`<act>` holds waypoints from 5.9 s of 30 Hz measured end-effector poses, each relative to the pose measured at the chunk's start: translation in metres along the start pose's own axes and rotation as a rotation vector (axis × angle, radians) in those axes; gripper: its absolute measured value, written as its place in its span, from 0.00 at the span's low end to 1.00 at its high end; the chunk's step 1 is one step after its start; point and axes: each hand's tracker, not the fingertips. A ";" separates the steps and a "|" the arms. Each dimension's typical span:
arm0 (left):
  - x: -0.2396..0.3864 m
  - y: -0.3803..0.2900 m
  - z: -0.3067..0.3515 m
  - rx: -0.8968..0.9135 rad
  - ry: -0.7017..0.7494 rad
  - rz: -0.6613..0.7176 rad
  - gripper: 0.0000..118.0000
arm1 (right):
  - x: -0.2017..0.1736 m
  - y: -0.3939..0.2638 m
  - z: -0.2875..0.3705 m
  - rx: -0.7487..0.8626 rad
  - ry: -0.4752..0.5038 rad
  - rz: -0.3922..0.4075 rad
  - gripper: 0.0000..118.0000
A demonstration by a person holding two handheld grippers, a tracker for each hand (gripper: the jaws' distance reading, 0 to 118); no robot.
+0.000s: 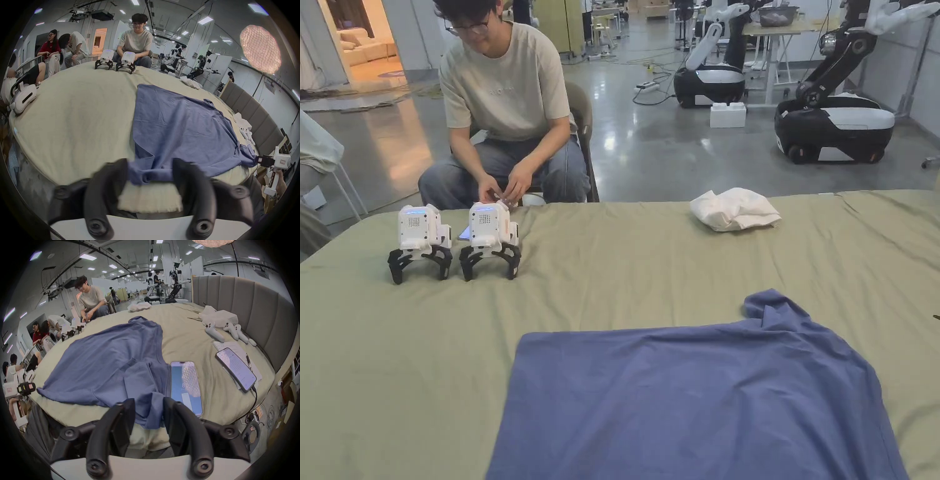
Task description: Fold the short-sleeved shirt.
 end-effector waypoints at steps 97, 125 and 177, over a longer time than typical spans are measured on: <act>0.034 0.164 -0.105 -0.051 0.040 -0.033 0.02 | -0.011 0.188 -0.113 0.090 -0.029 0.034 0.00; 0.101 0.114 0.053 0.520 0.141 -0.299 0.61 | -0.049 0.117 0.005 0.425 0.040 0.092 0.41; 0.017 0.062 -0.171 -0.134 0.129 -0.069 0.02 | 0.003 0.096 -0.115 0.067 -0.067 -0.058 0.63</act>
